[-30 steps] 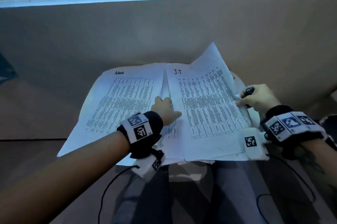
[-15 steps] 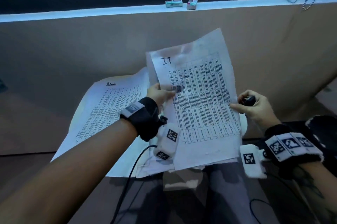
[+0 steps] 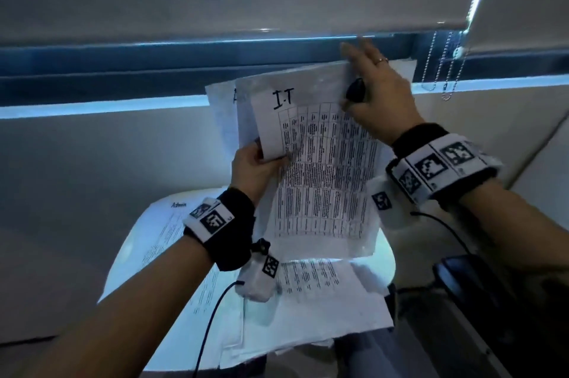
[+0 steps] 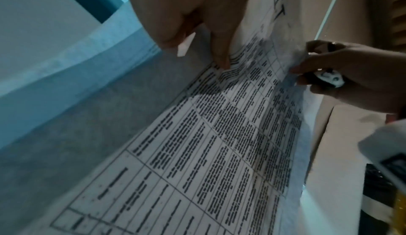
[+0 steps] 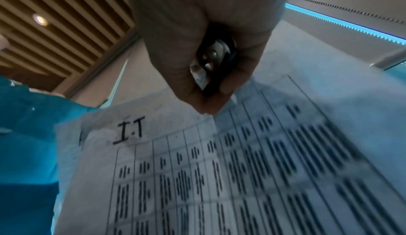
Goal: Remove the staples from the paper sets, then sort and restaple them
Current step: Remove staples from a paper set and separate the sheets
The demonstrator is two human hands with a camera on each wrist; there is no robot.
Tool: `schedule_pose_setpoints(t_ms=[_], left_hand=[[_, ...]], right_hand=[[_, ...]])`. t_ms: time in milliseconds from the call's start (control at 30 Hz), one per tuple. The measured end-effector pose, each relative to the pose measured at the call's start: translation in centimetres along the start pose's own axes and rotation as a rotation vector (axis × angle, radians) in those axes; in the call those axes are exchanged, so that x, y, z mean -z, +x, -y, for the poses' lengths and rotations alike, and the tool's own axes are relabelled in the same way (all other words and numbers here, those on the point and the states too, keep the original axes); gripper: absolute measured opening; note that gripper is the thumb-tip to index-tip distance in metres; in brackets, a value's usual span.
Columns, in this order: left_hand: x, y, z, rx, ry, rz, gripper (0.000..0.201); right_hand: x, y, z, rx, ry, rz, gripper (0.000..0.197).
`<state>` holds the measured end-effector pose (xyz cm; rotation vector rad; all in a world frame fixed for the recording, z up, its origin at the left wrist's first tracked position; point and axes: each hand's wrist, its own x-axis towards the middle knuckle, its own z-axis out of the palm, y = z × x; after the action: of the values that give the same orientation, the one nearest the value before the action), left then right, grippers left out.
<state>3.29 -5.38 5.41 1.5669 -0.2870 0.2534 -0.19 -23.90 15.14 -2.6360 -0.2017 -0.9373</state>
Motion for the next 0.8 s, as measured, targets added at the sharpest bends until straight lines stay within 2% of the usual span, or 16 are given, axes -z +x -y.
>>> schedule_pose_setpoints(t_ms=[133,200,300,400,433,467,533,567,600,700,733,800], left_hand=[[1.7,1.6,-1.4,-0.108,0.08,-0.026,0.046],[2.7,2.4,-1.6,-0.131,0.146,-0.107,0.038],[4.0,3.2,-1.8,-0.119,0.163,-0.272,0.035],[4.9,2.8,-2.3,-0.217,0.143,-0.37,0.081],[5.2,2.7,-2.4,-0.259,0.113,-0.384,0.088],[5.5,2.3,-2.9,-0.293,0.049,-0.359,0.082],[5.9,1.2,-4.3,-0.278,-0.165,-0.234,0.046],[6.3,1.0,-4.5,-0.268,-0.205,-0.182,0.038],[6.7,0.5,-4.9,-0.295,-0.159,-0.123,0.038],[8.4,0.0,-3.7,-0.337,0.182,-0.049,0.024],[8.8,-0.3,-3.5,-0.309,0.249,-0.038,0.022],[9.6,-0.6,-2.9,-0.254,0.299,0.069,0.013]], right_hand=[[1.6,1.6,0.8,0.028,0.145,-0.156,0.034],[1.9,1.4,1.3,0.077,0.154,-0.267,0.019],[1.4,-0.4,2.2,0.17,0.212,-0.443,0.011],[0.7,-3.1,2.7,0.264,0.329,-0.525,0.009],[0.5,-4.0,2.7,0.291,0.366,-0.541,0.009],[0.3,-4.8,2.6,0.304,0.395,-0.548,0.009],[-0.4,-6.2,2.2,0.278,0.439,-0.523,0.014],[-0.8,-6.7,1.9,0.241,0.48,-0.486,0.019],[-1.2,-7.0,1.6,0.2,0.528,-0.439,0.023],[-1.4,-7.5,1.1,0.109,0.542,-0.313,0.026],[-1.1,-7.7,0.9,0.095,0.506,-0.269,0.025],[-0.4,-8.1,1.0,0.106,0.442,-0.184,0.024]])
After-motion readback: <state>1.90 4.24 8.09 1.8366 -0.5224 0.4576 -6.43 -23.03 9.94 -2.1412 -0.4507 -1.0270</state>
